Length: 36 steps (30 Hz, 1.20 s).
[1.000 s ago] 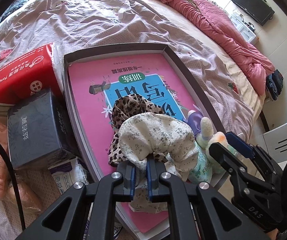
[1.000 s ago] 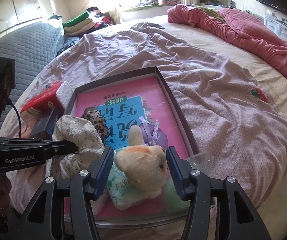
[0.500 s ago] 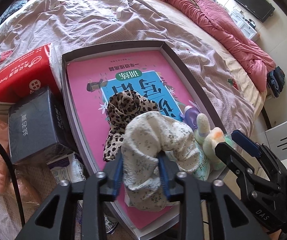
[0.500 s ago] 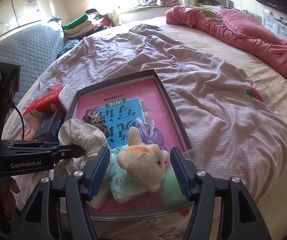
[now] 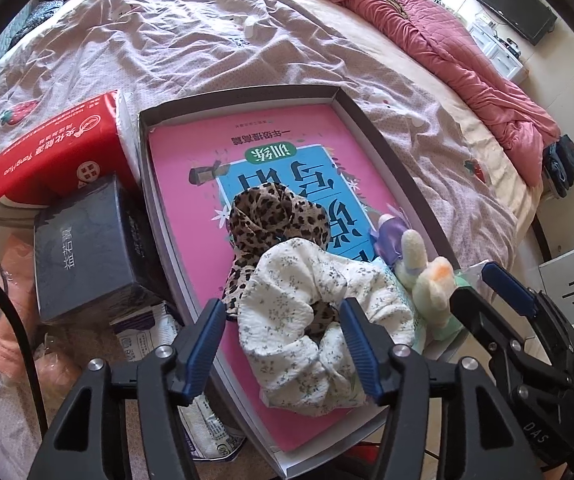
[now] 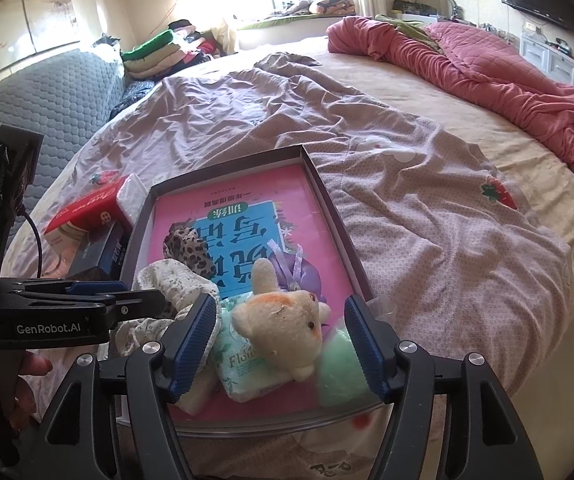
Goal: Organize soft objects
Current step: 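Move both open tools back from the tray toward the remaining items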
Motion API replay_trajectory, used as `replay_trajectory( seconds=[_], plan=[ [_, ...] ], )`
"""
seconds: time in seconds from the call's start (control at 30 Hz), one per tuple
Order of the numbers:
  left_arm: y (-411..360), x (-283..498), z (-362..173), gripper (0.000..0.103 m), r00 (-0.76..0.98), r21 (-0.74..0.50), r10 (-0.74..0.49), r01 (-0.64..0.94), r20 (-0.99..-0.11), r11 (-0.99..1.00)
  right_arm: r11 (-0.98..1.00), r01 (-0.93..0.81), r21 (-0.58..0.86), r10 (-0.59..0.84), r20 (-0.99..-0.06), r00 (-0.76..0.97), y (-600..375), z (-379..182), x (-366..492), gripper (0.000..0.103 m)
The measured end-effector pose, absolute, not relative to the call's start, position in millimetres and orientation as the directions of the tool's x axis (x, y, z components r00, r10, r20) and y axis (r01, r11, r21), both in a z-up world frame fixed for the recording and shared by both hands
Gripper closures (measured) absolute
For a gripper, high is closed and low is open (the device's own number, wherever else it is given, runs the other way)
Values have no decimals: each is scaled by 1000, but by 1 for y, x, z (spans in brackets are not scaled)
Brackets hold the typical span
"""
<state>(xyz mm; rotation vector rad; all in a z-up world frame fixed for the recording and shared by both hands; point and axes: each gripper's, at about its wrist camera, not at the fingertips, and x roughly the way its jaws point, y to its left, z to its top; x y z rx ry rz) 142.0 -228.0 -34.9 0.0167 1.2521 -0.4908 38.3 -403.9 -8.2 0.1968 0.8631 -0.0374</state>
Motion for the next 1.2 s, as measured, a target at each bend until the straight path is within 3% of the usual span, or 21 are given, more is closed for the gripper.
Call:
replay_trajectory(
  seconds=[0.63,1.2],
  plan=[
    [-220,123,-3,20,313,-218,-348,382,-884,898,984,135,113,-7,-741,672,-399,7,30,26],
    [-198,105,22,14,380,-173,-316,365,-869,915,986,138,89,-38,-695,718,-388,34,17,23]
  ],
)
